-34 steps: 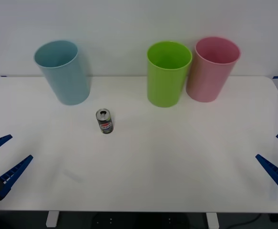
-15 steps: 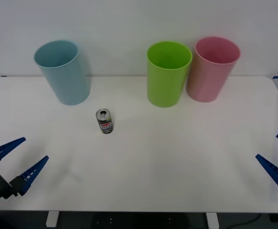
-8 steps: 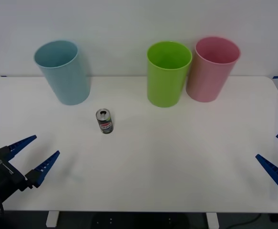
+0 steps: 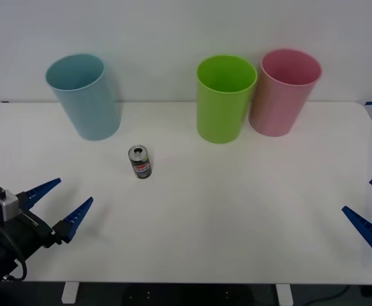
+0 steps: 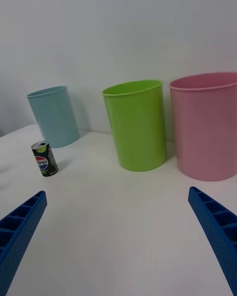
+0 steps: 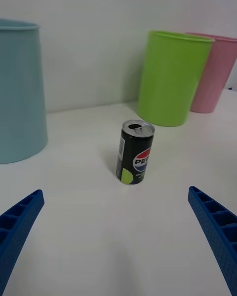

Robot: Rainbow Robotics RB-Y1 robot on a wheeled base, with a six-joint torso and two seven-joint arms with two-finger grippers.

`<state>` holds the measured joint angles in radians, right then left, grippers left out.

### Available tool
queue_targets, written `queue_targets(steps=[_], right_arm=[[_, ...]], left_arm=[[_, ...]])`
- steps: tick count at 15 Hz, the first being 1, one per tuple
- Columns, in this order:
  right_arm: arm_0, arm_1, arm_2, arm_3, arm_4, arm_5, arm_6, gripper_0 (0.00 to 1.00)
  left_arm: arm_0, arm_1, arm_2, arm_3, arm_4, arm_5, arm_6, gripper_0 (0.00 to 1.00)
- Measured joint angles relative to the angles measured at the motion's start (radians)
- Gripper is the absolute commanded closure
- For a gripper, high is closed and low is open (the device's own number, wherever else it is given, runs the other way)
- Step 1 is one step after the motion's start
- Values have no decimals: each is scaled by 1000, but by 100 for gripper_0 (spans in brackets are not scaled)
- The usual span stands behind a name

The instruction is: Grasp the object on the table and drop it into the matching bin: aluminum can to the light blue bin, PET bottle to the pink bin.

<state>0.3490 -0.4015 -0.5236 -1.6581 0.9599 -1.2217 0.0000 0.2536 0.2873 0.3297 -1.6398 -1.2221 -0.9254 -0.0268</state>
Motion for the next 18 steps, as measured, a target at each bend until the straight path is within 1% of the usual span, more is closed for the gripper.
queue_targets(steps=[4, 8, 13, 15, 18], right_arm=[[0, 0, 0, 0, 0, 0, 0, 0], [0, 0, 0, 0, 0, 0, 0, 0], [0, 0, 0, 0, 0, 0, 0, 0], [0, 0, 0, 0, 0, 0, 0, 0], [0, 0, 0, 0, 0, 0, 0, 0]], left_arm=[[-22, -56, -2, 0, -80, 29, 10, 0], [-57, -90, -28, 20, -124, 65, 26, 0], [-182, -91, -51, 166, -127, 89, 7, 0], [-231, -91, -61, 215, -149, 103, 2, 0], [-300, -92, -81, 297, -156, 115, -10, 0]])
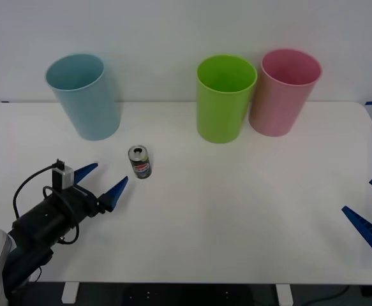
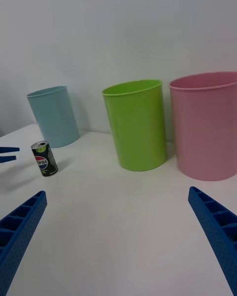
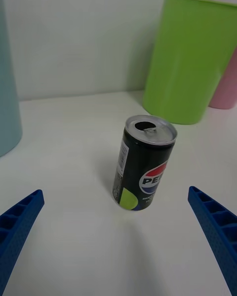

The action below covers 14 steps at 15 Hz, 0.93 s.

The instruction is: Grasp the object on the table and drop it into the matching bin: aluminum can to the light blue bin, PET bottle to the pink bin.

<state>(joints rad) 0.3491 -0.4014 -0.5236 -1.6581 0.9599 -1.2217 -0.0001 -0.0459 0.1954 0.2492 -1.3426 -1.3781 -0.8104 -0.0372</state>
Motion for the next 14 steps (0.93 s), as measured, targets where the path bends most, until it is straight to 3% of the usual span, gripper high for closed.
queue_targets(steps=[14], right_arm=[[0, 0, 0, 0, 0, 0, 0, 0]], left_arm=[[-179, -5, -66, 229, 15, 57, -130, 0]])
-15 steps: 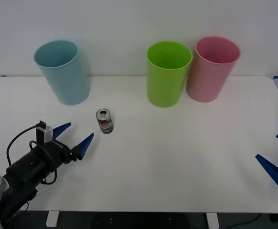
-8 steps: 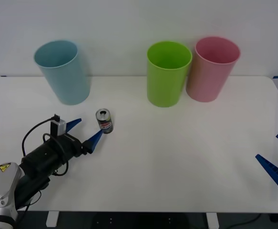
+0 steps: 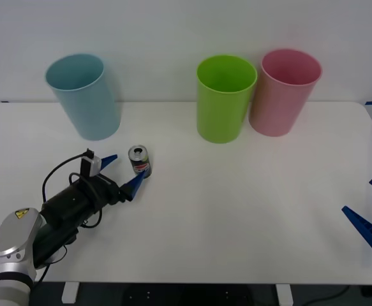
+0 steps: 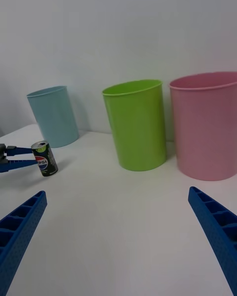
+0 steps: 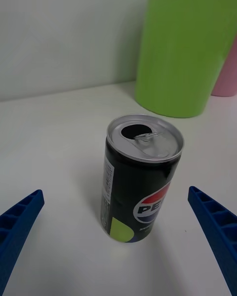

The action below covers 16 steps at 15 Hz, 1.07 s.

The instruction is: Grasp the object on the table and drop it into the matching bin: aluminum can to the light blue bin, PET bottle to the pink bin.

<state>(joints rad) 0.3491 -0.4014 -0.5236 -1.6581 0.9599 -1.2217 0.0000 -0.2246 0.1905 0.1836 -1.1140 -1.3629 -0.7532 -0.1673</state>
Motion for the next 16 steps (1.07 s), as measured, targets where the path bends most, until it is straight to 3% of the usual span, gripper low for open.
queue_targets(steps=[16], right_arm=[[0, 0, 0, 0, 0, 0, 0, 0]], left_arm=[[-101, -31, -29, 109, -1, 72, -66, 0]])
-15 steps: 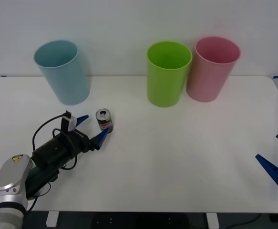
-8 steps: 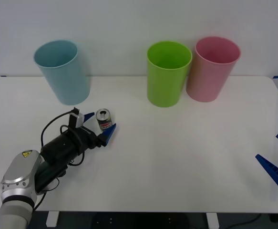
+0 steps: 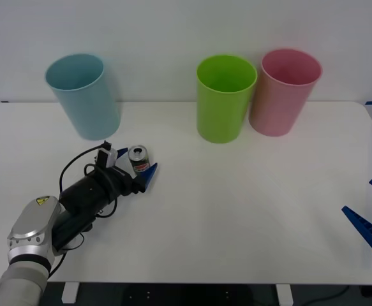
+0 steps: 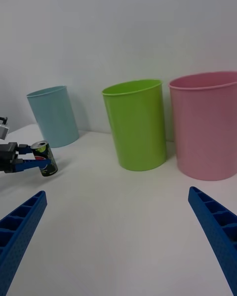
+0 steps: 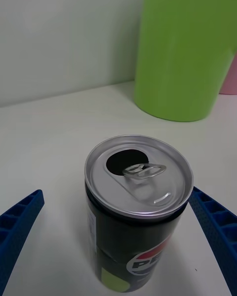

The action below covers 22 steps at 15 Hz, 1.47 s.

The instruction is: Grasp the object on the table and drop it into the matching bin: aluminum can to the light blue bin, PET bottle to the pink bin.

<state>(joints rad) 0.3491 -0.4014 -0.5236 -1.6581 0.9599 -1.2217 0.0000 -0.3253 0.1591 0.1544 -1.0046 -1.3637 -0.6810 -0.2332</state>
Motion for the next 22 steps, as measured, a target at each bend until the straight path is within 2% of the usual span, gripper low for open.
queue_targets(steps=[2, 3, 4, 5, 6, 14, 22], right_arm=[[0, 0, 0, 0, 0, 0, 0, 0], [0, 0, 0, 0, 0, 0, 0, 0], [0, 0, 0, 0, 0, 0, 0, 0], [0, 0, 0, 0, 0, 0, 0, 0], [0, 0, 0, 0, 0, 0, 0, 0], [0, 0, 0, 0, 0, 0, 0, 0], [0, 0, 0, 0, 0, 0, 0, 0]], left_arm=[[0, -1, -2, 0, -1, 0, -3, 0], [0, -1, -2, 0, 0, 0, -3, 44], [1, 0, -3, 0, -1, 0, -5, 82], [1, -1, -3, 0, -1, 0, -8, 93], [1, -1, -3, 0, 0, 0, -9, 99], [0, -1, -13, 0, 8, 15, -1, 100], [6, 26, 9, -22, 89, 15, 6, 100]])
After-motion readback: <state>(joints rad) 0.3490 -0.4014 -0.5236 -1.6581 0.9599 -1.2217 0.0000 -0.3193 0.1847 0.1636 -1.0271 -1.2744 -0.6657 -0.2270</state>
